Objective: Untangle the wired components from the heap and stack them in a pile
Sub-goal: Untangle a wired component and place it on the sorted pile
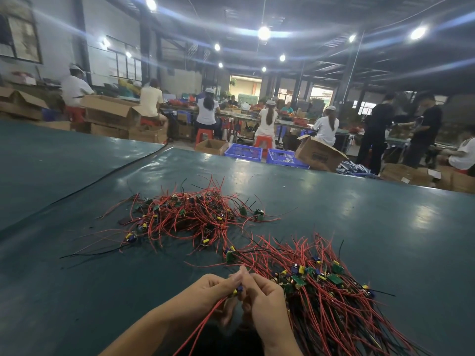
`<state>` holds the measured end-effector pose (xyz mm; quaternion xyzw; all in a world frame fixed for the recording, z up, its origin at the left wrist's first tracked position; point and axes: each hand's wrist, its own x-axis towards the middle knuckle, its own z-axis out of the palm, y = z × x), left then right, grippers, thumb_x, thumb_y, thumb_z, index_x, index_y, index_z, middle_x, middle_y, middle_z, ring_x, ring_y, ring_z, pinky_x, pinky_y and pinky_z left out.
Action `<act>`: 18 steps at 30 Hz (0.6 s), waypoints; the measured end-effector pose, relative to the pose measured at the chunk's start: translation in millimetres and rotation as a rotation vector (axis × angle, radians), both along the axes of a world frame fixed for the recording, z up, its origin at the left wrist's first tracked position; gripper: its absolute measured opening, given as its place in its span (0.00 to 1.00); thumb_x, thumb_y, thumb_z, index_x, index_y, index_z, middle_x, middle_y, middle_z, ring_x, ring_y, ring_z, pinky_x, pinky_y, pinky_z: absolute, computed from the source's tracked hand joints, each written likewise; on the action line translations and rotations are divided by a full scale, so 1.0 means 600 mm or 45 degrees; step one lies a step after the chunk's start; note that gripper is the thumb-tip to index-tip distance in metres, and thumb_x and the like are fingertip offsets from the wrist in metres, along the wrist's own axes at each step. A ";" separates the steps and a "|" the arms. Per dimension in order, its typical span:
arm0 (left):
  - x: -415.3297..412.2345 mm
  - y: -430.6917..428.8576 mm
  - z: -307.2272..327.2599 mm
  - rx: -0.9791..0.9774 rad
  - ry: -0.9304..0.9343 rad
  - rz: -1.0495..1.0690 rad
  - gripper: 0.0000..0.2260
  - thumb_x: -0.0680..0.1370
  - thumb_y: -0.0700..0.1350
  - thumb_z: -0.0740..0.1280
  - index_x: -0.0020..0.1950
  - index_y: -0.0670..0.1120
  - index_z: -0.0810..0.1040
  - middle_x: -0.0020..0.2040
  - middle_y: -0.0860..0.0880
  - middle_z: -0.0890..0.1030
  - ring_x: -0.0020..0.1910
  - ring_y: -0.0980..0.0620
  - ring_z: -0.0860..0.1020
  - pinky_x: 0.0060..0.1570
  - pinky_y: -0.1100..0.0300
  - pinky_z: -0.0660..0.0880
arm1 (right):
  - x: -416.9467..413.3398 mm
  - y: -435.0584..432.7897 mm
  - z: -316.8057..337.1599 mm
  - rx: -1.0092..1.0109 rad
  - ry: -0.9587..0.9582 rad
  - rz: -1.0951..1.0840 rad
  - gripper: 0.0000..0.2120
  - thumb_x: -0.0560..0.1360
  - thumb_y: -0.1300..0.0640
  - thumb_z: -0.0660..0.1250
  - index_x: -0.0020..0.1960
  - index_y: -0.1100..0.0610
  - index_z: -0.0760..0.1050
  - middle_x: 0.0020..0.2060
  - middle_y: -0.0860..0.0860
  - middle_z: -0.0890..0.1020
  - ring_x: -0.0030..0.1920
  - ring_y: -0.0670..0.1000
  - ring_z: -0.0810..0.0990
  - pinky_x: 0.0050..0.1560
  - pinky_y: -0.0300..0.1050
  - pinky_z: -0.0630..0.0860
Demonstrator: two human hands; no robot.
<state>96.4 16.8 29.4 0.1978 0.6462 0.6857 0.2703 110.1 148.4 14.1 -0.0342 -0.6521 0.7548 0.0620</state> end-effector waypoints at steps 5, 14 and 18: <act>-0.002 -0.001 -0.007 0.026 -0.034 0.015 0.19 0.76 0.58 0.68 0.31 0.47 0.80 0.29 0.50 0.79 0.28 0.56 0.76 0.34 0.65 0.72 | -0.003 0.007 -0.005 0.061 -0.008 0.017 0.15 0.77 0.55 0.67 0.34 0.59 0.84 0.31 0.58 0.82 0.36 0.56 0.80 0.44 0.50 0.76; -0.005 0.001 -0.011 0.006 -0.053 0.053 0.22 0.75 0.61 0.66 0.28 0.47 0.79 0.27 0.49 0.78 0.28 0.54 0.75 0.34 0.64 0.72 | -0.001 0.006 -0.001 0.073 0.005 0.055 0.14 0.74 0.52 0.68 0.34 0.56 0.85 0.30 0.60 0.79 0.34 0.56 0.78 0.40 0.49 0.76; -0.004 0.001 -0.007 -0.010 -0.025 0.057 0.27 0.73 0.65 0.62 0.25 0.45 0.76 0.25 0.48 0.76 0.27 0.53 0.75 0.35 0.65 0.73 | -0.001 0.005 -0.003 0.069 -0.012 0.031 0.15 0.71 0.50 0.70 0.29 0.57 0.81 0.29 0.59 0.76 0.35 0.56 0.73 0.41 0.49 0.69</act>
